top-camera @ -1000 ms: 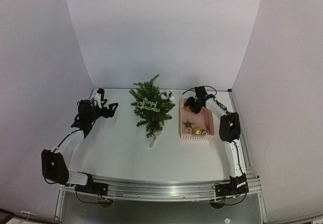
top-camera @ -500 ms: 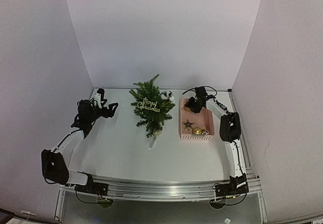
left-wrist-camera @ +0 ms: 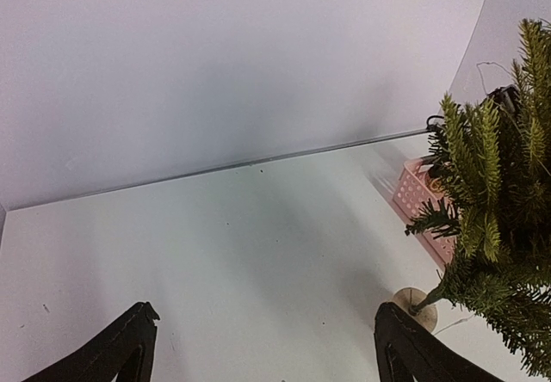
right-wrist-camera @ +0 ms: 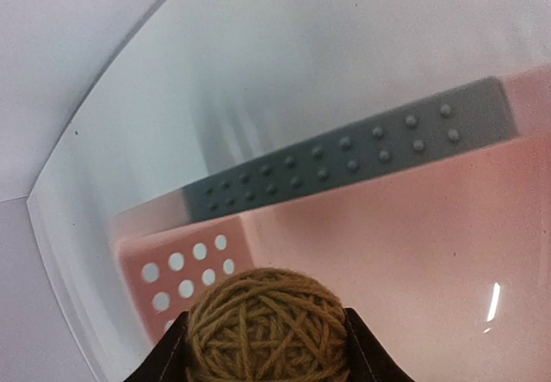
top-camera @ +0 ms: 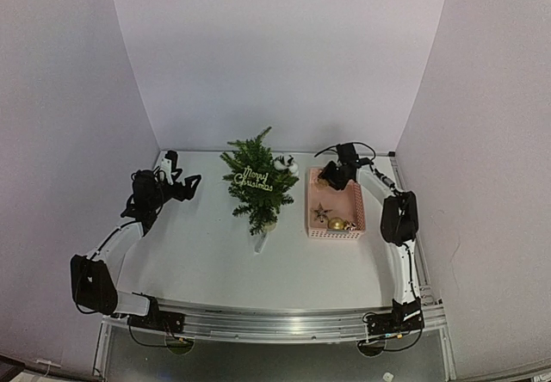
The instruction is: Decorate the small christmas tree
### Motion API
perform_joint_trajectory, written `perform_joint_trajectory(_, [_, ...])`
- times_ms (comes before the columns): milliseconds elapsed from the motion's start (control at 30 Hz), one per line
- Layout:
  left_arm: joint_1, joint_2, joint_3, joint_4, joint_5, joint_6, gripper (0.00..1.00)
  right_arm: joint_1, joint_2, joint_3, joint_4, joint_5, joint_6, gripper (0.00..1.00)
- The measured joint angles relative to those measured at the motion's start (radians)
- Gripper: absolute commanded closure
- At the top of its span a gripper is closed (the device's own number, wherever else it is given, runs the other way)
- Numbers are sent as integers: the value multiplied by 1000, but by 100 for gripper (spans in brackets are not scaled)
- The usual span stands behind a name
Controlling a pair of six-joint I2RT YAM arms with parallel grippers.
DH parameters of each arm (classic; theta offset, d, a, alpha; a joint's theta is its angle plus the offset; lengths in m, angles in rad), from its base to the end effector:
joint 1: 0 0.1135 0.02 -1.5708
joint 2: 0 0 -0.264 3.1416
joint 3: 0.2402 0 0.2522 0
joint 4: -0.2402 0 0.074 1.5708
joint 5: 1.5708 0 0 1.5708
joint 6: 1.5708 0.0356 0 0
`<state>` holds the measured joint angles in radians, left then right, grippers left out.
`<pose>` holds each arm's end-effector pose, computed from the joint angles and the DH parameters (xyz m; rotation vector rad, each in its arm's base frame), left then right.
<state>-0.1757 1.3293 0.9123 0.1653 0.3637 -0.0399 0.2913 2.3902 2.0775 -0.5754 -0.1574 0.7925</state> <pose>0.3021 -0.0665 0.2988 0.3811 1.7922 -0.4829 0.5093 0.1585 0.1908 0.5655 2.4985 0.6422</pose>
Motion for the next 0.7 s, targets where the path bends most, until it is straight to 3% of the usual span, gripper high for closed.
perform_joint_trajectory(300, [0,0,0,16,11,6,12,23,-294,-151,0,12,23,72])
perform_joint_trajectory(533, [0,0,0,43,38,6,12,121,-551,-342,5,13,46,72])
perform_joint_trajectory(700, [0,0,0,64,66,5,12,200,-636,-413,0,13,78,73])
